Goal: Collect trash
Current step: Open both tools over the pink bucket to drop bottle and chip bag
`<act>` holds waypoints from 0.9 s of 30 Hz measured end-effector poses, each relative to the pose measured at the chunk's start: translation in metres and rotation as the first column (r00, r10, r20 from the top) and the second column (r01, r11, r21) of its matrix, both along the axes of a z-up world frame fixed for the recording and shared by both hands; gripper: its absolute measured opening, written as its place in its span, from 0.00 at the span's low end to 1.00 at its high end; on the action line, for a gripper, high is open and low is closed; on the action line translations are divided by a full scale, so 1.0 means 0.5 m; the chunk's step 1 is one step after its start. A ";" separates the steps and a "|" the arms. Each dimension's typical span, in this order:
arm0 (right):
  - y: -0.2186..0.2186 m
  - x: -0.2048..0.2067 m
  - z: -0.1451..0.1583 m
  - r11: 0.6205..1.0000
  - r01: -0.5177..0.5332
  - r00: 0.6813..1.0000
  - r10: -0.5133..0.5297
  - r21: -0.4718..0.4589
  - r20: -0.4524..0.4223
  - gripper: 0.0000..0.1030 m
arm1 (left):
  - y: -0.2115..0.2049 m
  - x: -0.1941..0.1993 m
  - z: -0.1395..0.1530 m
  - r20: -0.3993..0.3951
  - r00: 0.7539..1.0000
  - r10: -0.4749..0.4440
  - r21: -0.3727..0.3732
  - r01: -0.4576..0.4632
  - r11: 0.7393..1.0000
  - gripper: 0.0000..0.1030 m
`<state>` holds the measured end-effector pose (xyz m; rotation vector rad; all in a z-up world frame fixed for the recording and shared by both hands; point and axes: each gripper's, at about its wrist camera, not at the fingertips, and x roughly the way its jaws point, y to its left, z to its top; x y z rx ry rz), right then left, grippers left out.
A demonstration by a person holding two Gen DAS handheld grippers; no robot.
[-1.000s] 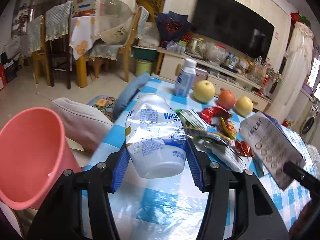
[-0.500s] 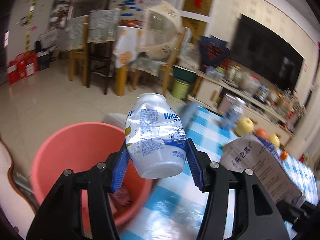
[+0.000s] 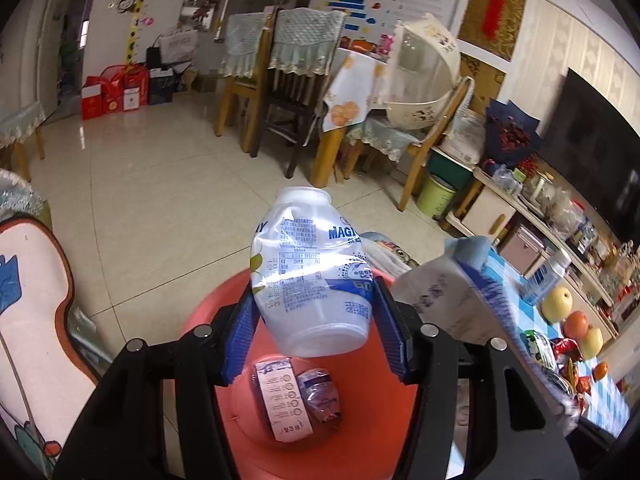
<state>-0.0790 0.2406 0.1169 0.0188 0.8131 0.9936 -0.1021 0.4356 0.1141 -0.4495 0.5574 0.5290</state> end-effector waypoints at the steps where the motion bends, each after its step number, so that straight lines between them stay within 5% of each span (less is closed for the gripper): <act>1: 0.008 0.004 -0.009 1.000 0.002 1.000 -0.002 -0.017 -0.005 0.34 | 0.007 0.000 -0.006 -0.019 1.000 0.014 0.007 -0.014 1.000 0.55; 3: 0.018 0.011 -0.030 0.999 0.029 0.999 -0.029 -0.037 -0.023 0.54 | 0.019 0.008 -0.014 -0.057 0.998 0.032 0.019 -0.031 0.999 0.64; 9: -0.028 -0.013 -0.037 0.988 0.143 0.988 -0.139 -0.054 0.074 0.78 | 0.010 0.013 -0.004 -0.081 0.995 0.057 0.080 -0.051 0.996 0.78; 19: -0.135 -0.058 -0.021 0.963 0.246 0.946 -0.215 -0.107 0.243 0.86 | -0.085 0.029 0.021 -0.039 0.998 -0.045 0.159 0.051 0.986 0.85; 27: -0.214 -0.075 -0.028 0.950 0.288 0.934 -0.251 -0.119 0.256 0.86 | -0.169 0.058 0.030 -0.054 0.987 -0.153 0.248 0.162 0.955 0.86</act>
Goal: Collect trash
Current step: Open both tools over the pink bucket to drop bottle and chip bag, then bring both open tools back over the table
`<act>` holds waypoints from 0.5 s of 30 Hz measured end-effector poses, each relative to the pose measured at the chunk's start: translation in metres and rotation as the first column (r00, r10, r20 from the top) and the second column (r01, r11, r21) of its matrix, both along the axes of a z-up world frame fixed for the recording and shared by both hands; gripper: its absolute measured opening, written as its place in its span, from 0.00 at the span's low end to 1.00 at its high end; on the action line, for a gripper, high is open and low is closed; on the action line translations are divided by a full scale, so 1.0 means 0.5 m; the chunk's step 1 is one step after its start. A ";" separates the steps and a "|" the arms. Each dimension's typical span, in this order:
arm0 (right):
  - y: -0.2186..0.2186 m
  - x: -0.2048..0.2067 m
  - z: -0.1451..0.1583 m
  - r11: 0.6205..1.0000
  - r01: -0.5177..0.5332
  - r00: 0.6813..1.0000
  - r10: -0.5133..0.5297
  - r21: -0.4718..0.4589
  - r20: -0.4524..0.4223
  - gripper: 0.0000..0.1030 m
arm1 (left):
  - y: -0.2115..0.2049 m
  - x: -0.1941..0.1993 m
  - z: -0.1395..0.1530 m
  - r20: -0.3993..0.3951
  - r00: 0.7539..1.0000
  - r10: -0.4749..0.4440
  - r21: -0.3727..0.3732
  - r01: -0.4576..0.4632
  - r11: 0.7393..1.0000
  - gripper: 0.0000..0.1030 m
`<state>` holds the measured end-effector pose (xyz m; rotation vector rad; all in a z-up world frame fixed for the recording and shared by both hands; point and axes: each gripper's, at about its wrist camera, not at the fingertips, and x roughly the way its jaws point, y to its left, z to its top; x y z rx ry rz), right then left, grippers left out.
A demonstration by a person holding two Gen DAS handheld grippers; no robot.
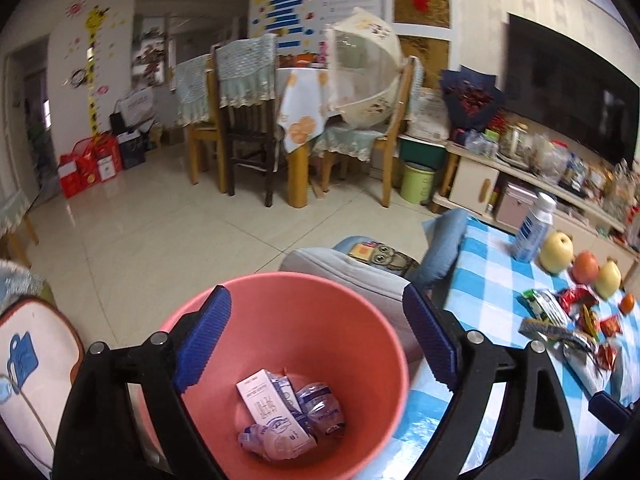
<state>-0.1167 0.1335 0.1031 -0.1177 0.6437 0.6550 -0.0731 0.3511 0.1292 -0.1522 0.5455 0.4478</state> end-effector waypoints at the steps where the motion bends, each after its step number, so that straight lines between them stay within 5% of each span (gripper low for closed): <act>1: -0.011 -0.002 -0.002 1.000 0.005 1.000 -0.005 -0.003 0.001 0.86 | -0.007 0.004 -0.001 -0.007 1.000 -0.010 0.006 0.010 1.000 0.86; 15: -0.112 -0.020 -0.029 0.998 0.061 0.998 -0.061 -0.009 -0.011 0.91 | -0.097 0.050 -0.030 -0.048 0.985 -0.164 -0.070 0.160 0.985 0.86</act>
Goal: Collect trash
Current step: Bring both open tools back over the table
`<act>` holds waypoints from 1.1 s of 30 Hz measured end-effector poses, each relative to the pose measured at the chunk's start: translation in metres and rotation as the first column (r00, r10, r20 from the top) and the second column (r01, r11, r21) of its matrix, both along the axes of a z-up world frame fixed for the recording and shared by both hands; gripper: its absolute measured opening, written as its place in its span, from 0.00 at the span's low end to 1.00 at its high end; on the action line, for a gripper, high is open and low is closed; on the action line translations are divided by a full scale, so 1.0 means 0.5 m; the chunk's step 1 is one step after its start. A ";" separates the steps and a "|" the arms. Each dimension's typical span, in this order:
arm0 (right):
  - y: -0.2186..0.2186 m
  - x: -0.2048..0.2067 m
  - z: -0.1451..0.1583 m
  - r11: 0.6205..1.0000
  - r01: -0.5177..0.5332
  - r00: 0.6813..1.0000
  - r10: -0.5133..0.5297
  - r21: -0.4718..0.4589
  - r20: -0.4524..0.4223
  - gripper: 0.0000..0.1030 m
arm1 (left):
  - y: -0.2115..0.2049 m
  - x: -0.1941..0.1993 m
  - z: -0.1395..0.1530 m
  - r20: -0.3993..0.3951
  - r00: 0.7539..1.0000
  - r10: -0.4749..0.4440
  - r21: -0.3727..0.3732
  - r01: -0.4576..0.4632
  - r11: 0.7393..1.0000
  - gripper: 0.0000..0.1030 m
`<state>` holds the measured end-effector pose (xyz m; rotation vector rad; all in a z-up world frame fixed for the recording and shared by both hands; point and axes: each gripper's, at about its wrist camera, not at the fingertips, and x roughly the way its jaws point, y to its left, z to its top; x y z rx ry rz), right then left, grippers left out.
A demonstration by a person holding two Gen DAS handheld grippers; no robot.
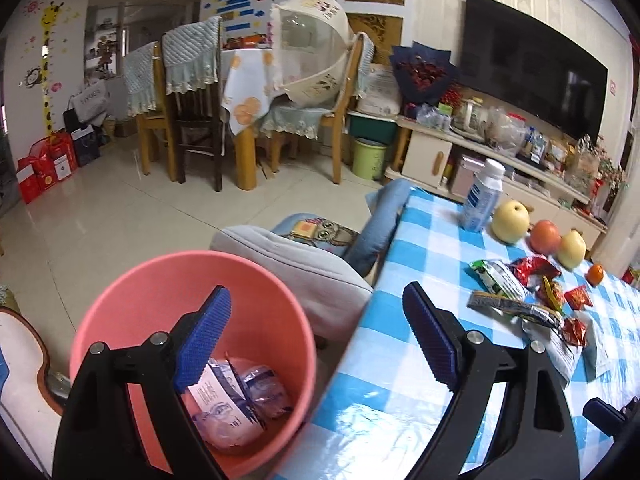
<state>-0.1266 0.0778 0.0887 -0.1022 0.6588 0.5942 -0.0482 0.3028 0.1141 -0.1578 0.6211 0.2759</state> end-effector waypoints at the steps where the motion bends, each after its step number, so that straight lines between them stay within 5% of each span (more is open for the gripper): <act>1: -0.008 -0.001 -0.001 1.000 0.005 1.000 -0.005 0.003 0.000 0.91 | -0.008 0.002 -0.003 -0.005 1.000 -0.007 0.003 0.007 1.000 0.86; 21: -0.150 0.007 -0.008 0.993 0.101 0.995 -0.101 0.055 -0.018 0.91 | -0.121 0.050 -0.039 -0.048 0.989 -0.139 -0.052 0.136 0.989 0.85; 33: -0.271 0.030 0.011 0.974 0.211 0.977 -0.208 0.087 -0.038 0.91 | -0.235 0.077 -0.059 -0.053 0.953 -0.297 -0.115 0.290 0.950 0.85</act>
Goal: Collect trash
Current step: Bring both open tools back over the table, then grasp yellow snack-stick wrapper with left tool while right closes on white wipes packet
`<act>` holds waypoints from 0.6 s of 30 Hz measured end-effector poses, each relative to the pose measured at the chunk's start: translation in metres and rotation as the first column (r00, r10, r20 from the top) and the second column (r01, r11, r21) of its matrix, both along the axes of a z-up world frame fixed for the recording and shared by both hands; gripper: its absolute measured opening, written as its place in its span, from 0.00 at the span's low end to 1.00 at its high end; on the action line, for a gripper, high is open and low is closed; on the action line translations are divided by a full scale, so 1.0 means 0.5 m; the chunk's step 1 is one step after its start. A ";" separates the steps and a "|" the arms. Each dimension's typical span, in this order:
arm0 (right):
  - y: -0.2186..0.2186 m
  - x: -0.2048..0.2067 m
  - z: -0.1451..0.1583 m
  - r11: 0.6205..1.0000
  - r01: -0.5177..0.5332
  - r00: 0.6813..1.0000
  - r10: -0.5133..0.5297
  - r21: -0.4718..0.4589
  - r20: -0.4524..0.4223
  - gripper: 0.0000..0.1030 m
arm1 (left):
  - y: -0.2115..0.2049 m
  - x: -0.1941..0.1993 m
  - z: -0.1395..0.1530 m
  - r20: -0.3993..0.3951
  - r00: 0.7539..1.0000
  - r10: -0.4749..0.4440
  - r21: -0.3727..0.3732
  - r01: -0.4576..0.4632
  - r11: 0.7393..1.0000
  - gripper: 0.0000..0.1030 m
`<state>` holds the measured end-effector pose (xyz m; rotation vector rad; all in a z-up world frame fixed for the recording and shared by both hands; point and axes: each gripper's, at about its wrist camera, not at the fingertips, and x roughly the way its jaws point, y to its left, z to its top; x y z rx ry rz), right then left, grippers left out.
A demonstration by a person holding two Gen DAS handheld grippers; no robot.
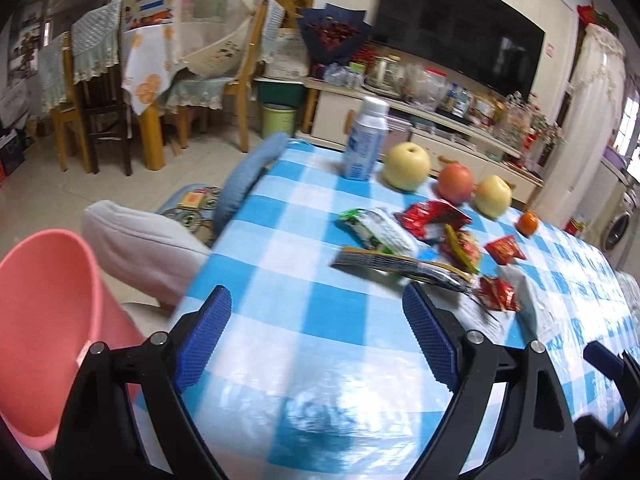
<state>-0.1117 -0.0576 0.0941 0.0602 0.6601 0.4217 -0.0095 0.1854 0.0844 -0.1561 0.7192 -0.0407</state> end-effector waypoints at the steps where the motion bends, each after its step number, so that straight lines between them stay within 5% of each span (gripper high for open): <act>1: -0.014 0.003 0.001 1.000 0.014 1.000 -0.014 0.006 -0.003 0.91 | -0.010 0.003 -0.002 -0.002 1.000 -0.012 -0.006 0.012 1.000 0.85; 18: -0.250 0.096 -0.020 0.967 0.254 0.960 -0.252 -0.002 -0.125 0.91 | -0.122 0.084 -0.058 -0.055 0.989 -0.135 -0.233 0.118 0.965 0.85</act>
